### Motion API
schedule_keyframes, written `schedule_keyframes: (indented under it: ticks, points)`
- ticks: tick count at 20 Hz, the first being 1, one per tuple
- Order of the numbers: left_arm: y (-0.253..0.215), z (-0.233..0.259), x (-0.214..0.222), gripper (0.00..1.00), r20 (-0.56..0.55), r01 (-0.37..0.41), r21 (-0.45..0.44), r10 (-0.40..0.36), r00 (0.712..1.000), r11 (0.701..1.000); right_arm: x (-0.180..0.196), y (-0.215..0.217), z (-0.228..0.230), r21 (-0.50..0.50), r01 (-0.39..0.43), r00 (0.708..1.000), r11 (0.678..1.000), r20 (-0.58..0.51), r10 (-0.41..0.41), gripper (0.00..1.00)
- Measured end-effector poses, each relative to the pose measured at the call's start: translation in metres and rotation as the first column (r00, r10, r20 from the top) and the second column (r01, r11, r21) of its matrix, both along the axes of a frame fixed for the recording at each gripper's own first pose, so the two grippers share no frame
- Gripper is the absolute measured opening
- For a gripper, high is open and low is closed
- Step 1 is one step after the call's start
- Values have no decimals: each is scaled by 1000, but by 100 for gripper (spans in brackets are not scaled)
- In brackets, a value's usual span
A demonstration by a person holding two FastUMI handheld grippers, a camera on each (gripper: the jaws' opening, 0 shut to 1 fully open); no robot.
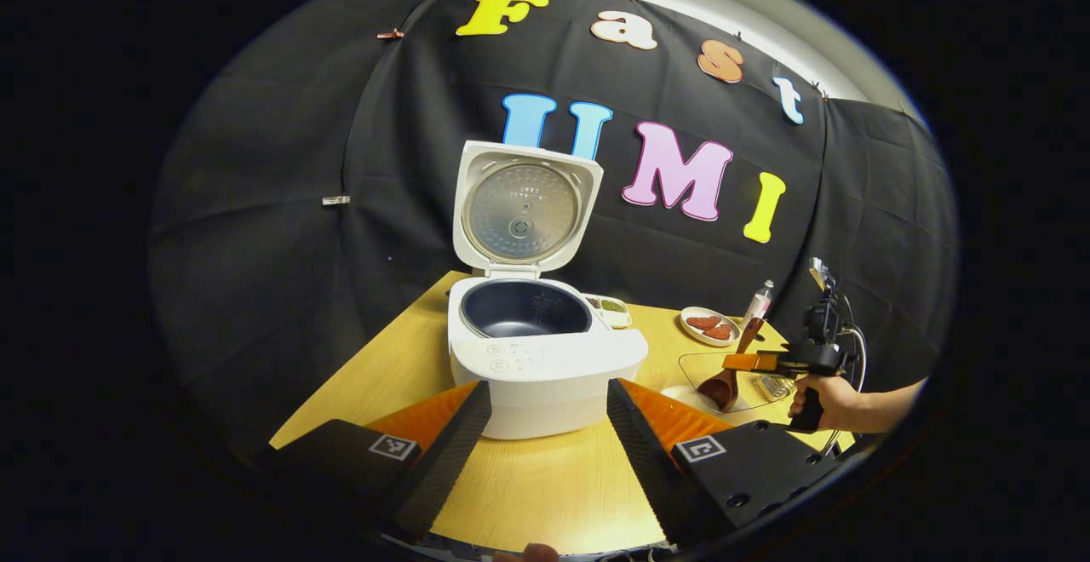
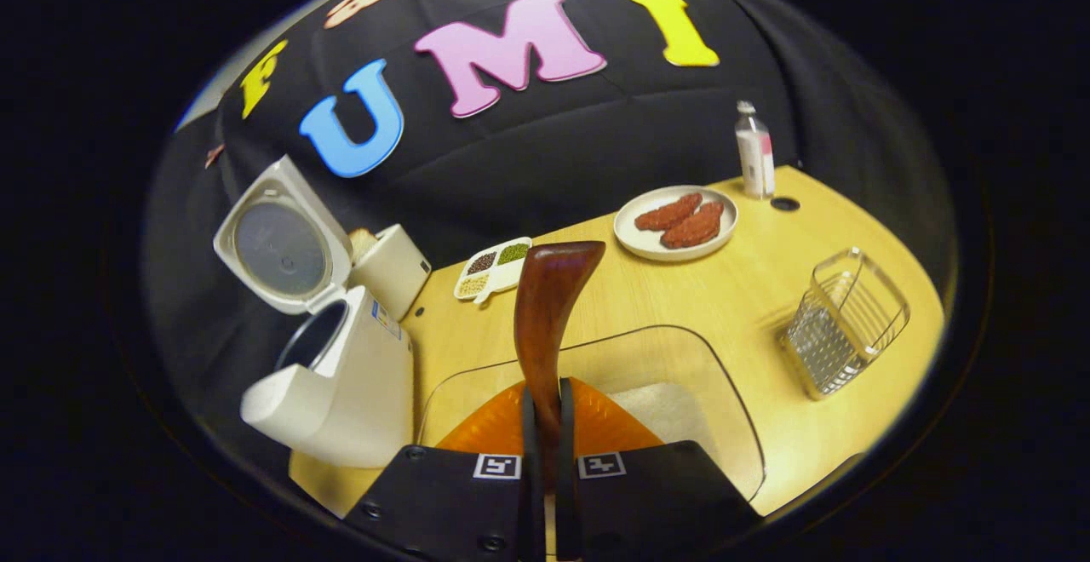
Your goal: Close the left gripper, press the button to open the rice cooker; take a wooden spoon from the chopstick holder with the right hand, scoop a spoonful of rice and pour it into the rice cooker, then put the wooden spoon back into the chopstick holder.
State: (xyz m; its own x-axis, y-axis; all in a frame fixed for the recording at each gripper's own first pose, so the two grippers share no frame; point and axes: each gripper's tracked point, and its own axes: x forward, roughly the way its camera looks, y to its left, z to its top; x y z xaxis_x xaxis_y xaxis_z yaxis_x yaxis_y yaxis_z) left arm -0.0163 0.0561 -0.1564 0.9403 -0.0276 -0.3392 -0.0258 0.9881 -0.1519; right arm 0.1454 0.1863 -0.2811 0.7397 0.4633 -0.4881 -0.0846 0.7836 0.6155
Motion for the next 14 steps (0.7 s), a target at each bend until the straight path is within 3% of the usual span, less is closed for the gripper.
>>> schedule_keyframes:
  ticks: [3, 9, 14]
  points:
    - [-2, 2, 1, 94, 3, 8, 3, -8, 1000, 1000, -3, -13, -3, 140, 96, 993, 985, -80, -86, 10]
    - [-5, 8, 1, 95, 18, 17, 5, -17, 1000, 1000, -8, -37, 7, 222, 179, 981, 958, -109, -158, 10]
    - [-9, 14, -5, 95, 34, 21, 4, -21, 999, 1000, -3, -50, 52, 321, 235, 972, 917, -97, -215, 9]
